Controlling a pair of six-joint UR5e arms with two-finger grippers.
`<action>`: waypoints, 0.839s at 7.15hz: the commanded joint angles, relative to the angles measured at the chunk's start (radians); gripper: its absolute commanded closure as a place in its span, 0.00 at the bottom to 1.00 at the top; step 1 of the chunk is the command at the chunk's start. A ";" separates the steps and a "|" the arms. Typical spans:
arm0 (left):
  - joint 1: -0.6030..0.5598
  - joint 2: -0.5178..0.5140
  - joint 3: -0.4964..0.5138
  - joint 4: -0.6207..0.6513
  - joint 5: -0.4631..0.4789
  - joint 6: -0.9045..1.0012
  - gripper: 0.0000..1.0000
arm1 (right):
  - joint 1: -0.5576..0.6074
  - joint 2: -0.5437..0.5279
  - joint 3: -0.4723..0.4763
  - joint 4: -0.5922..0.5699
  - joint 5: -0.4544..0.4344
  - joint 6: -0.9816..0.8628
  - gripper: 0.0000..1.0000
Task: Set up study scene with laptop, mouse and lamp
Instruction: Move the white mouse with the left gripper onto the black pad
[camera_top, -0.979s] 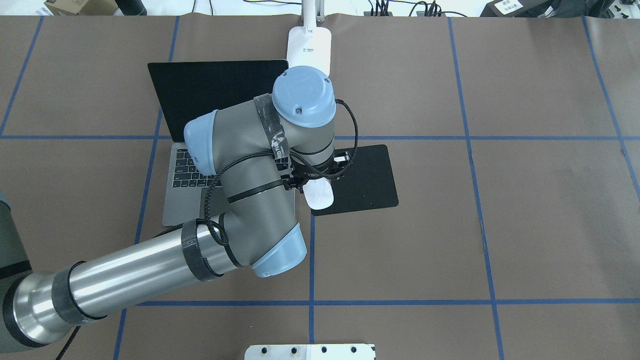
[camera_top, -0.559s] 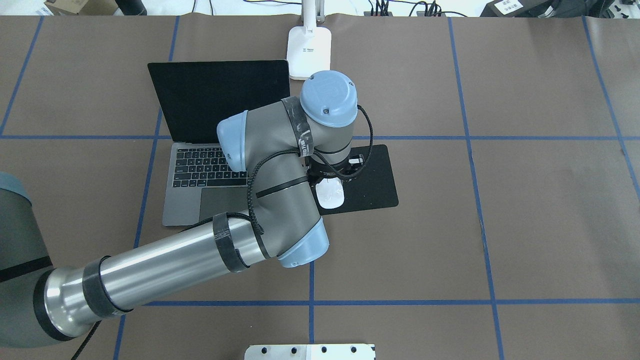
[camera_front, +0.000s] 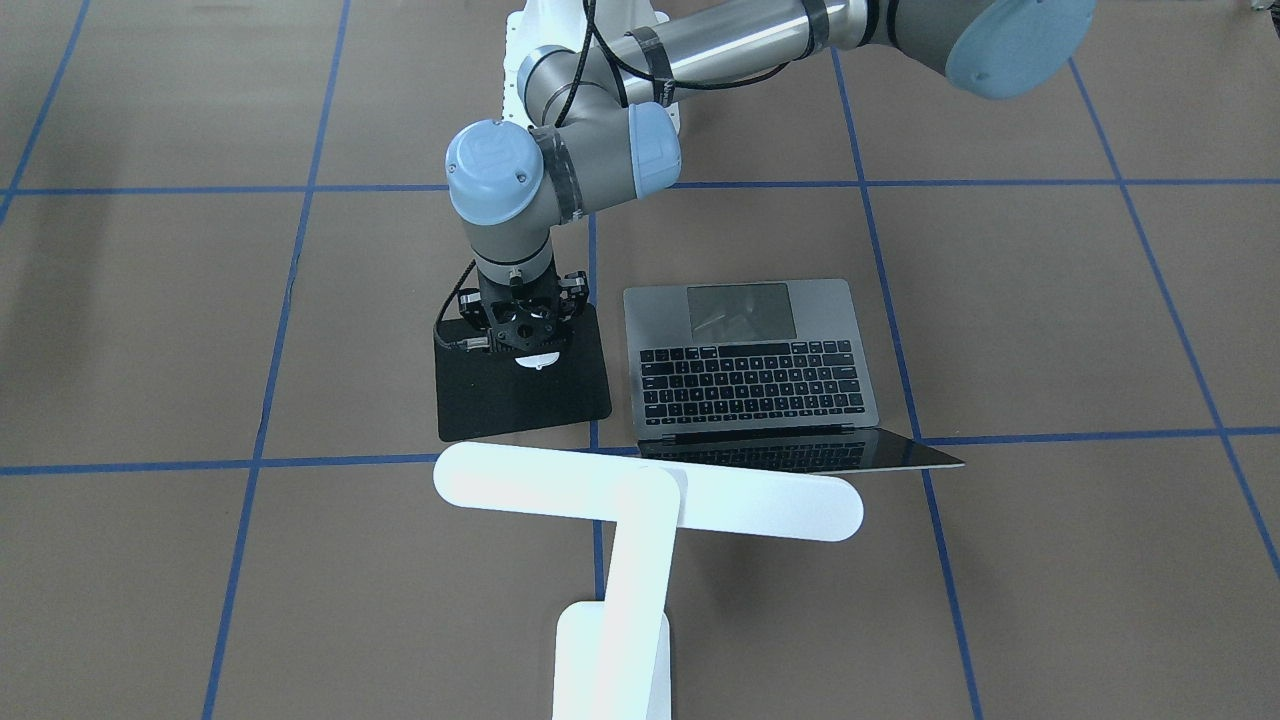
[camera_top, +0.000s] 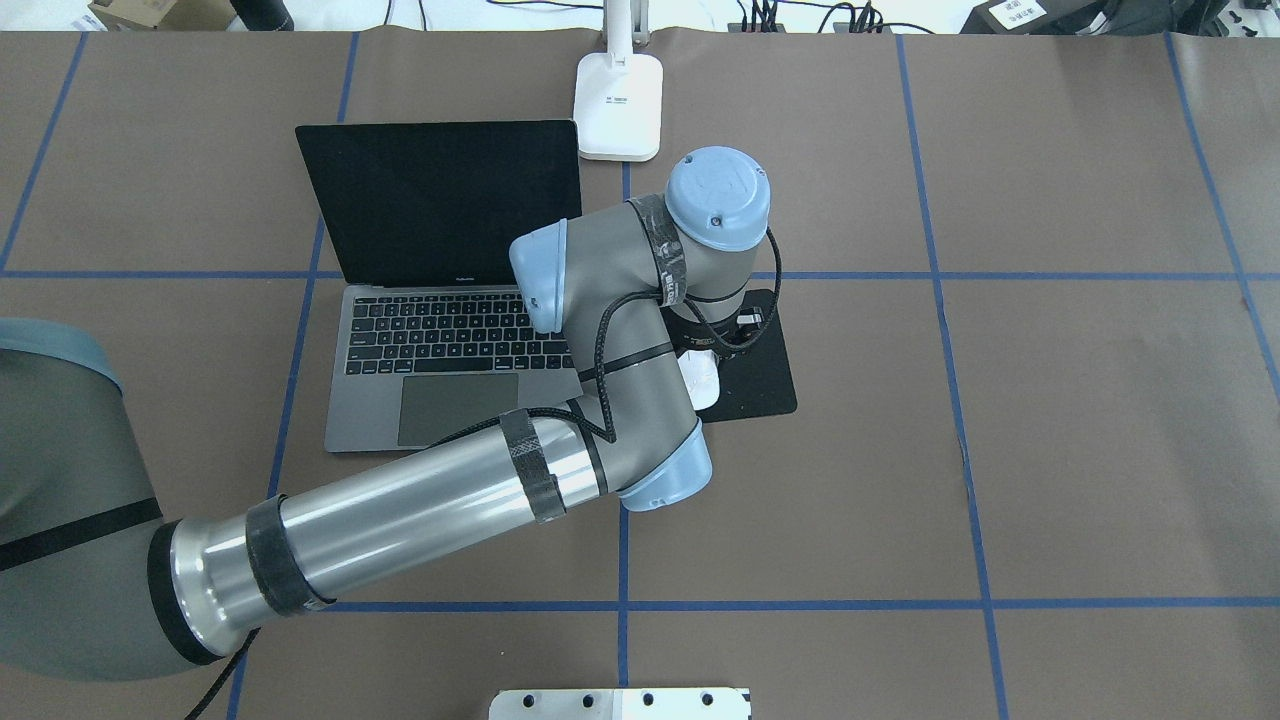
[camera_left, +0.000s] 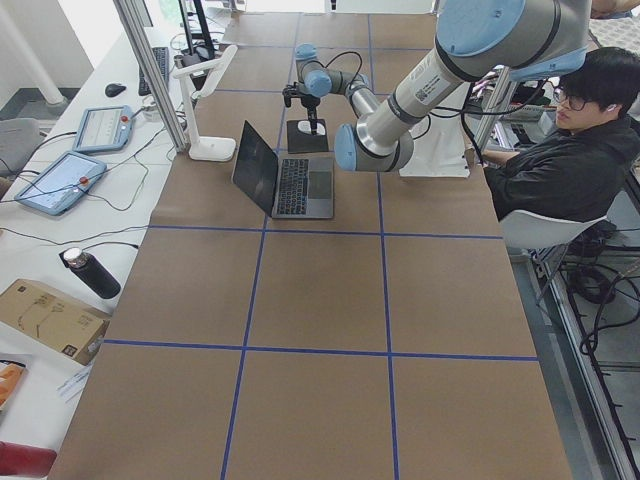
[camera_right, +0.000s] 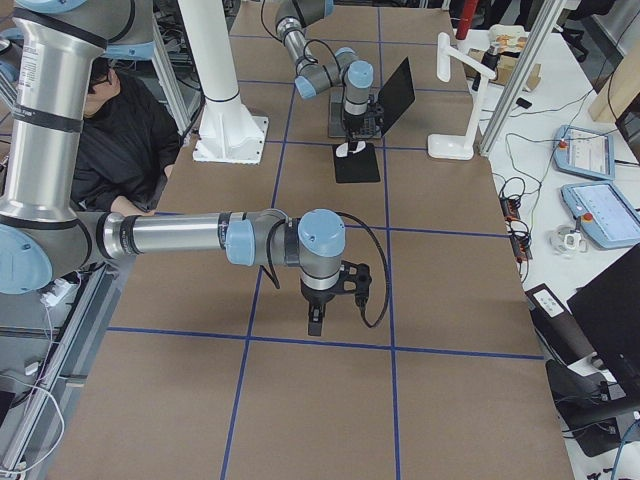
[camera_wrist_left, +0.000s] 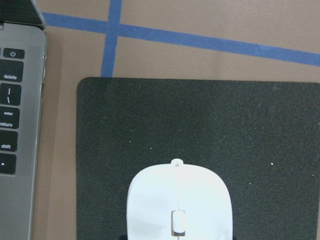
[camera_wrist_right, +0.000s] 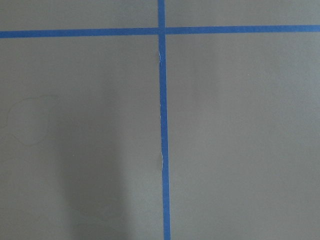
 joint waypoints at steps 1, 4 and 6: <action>0.000 -0.003 0.027 -0.004 0.014 0.017 0.55 | 0.002 -0.001 -0.001 0.000 0.000 0.000 0.01; -0.002 -0.016 0.055 -0.017 0.028 0.035 0.55 | 0.003 -0.001 0.002 0.000 0.000 0.000 0.01; -0.003 -0.019 0.080 -0.048 0.030 0.035 0.55 | 0.003 -0.001 -0.001 0.000 0.000 0.000 0.01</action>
